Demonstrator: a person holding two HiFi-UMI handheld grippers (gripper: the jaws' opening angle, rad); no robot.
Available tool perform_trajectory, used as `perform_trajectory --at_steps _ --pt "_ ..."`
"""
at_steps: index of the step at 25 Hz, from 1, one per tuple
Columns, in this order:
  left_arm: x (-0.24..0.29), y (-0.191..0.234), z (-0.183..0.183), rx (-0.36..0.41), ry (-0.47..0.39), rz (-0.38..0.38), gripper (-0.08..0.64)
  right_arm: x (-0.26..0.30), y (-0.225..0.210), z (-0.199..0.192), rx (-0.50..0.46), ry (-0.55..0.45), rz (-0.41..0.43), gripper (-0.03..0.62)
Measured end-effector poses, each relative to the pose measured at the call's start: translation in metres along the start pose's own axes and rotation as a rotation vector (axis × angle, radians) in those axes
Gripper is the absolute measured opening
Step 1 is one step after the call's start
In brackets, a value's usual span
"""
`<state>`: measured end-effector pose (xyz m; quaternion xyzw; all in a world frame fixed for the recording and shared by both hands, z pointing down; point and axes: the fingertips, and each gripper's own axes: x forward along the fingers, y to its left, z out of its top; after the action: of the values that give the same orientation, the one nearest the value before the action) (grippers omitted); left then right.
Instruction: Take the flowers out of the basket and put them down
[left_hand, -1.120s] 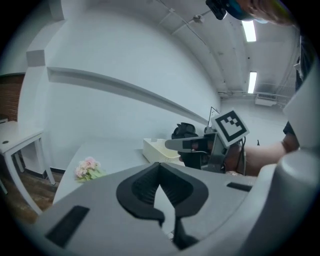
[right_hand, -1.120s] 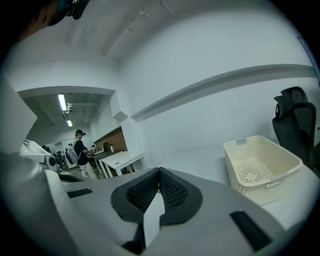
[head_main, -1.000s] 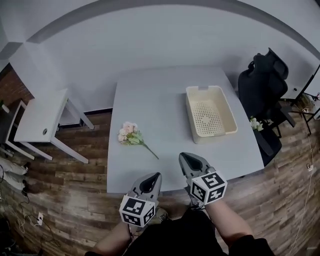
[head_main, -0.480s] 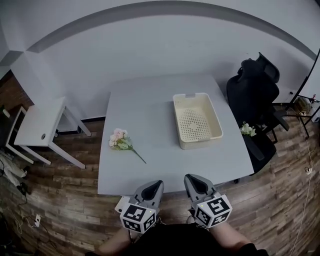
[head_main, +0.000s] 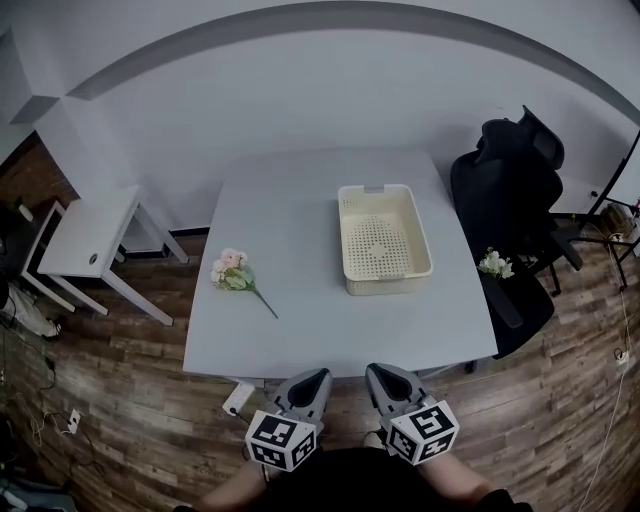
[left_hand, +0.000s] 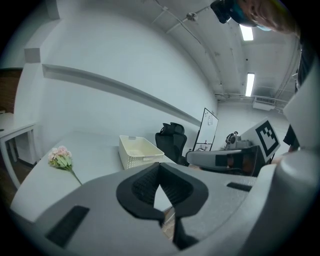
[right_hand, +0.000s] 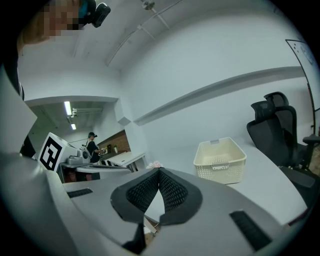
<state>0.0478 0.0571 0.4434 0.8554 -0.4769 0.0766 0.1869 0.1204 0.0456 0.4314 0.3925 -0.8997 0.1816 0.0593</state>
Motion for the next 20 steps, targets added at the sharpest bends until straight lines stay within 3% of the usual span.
perform_trajectory --at_steps 20 --pt "0.021 -0.052 -0.004 0.034 0.005 -0.022 0.006 -0.042 -0.03 -0.003 0.02 -0.02 -0.004 0.021"
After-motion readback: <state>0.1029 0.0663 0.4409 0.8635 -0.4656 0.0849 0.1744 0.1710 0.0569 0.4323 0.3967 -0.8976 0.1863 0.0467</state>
